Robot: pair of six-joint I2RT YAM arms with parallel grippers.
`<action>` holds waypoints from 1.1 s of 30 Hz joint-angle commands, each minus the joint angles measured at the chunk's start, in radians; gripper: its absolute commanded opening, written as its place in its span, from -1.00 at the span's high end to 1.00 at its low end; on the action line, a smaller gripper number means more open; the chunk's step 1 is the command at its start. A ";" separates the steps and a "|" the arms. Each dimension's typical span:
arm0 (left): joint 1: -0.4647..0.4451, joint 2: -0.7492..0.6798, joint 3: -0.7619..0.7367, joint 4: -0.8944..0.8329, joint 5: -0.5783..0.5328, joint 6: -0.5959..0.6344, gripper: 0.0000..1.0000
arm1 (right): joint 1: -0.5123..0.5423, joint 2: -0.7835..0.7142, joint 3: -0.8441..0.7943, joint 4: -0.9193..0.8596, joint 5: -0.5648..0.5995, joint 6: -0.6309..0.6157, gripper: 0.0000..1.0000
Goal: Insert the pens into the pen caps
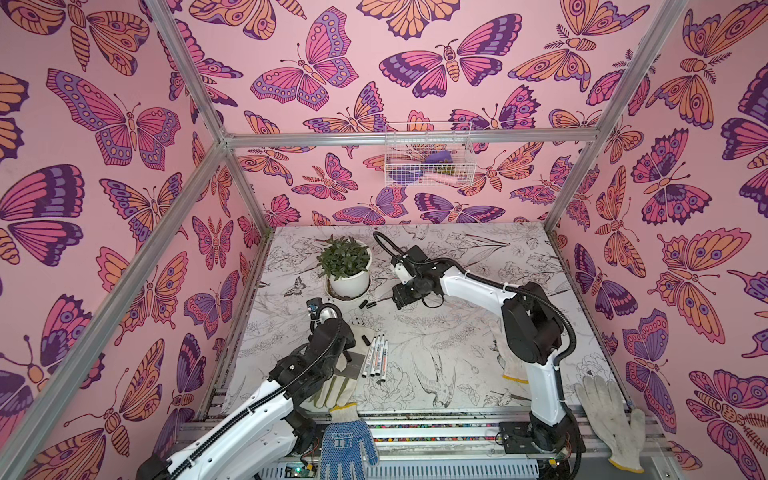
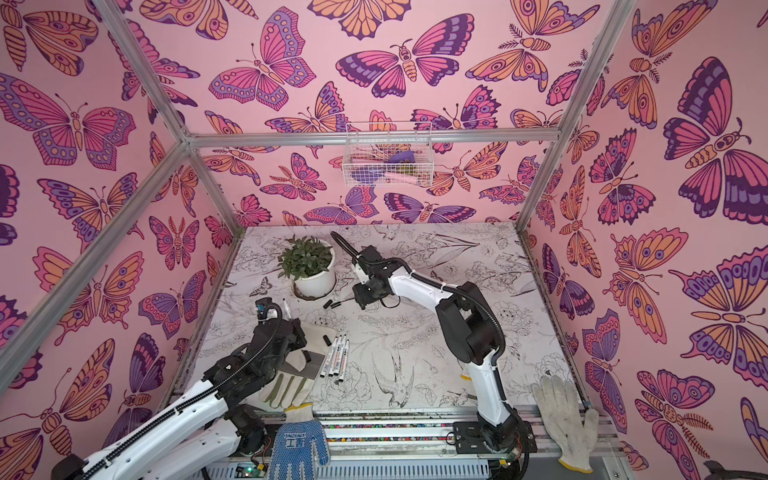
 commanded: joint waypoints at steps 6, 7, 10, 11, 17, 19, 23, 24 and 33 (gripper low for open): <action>-0.001 0.039 -0.032 0.169 0.248 0.145 1.00 | 0.009 0.133 0.170 -0.173 0.058 -0.024 0.00; -0.001 0.041 -0.028 0.171 0.264 0.162 1.00 | 0.009 0.138 0.177 -0.180 0.062 -0.025 0.00; 0.001 0.045 -0.024 0.171 0.283 0.185 1.00 | 0.008 0.138 0.177 -0.178 0.047 -0.039 0.01; 0.001 0.044 -0.026 0.166 0.275 0.179 1.00 | 0.010 0.134 0.170 -0.172 0.041 -0.042 0.01; 0.013 0.005 -0.060 0.132 0.176 0.077 1.00 | 0.030 0.085 0.121 -0.113 -0.040 -0.072 0.01; 0.023 -0.005 -0.064 0.110 0.152 0.042 1.00 | 0.042 0.077 0.108 -0.096 -0.104 -0.074 0.01; 0.035 -0.019 -0.069 0.086 0.128 -0.002 1.00 | 0.050 0.102 0.101 -0.038 -0.202 -0.021 -0.03; 0.037 -0.025 -0.069 0.083 0.127 -0.005 1.00 | 0.050 0.113 0.106 -0.021 -0.198 0.005 -0.05; 0.047 -0.086 -0.066 0.046 0.099 -0.047 1.00 | 0.063 0.236 0.272 -0.058 -0.110 0.024 -0.35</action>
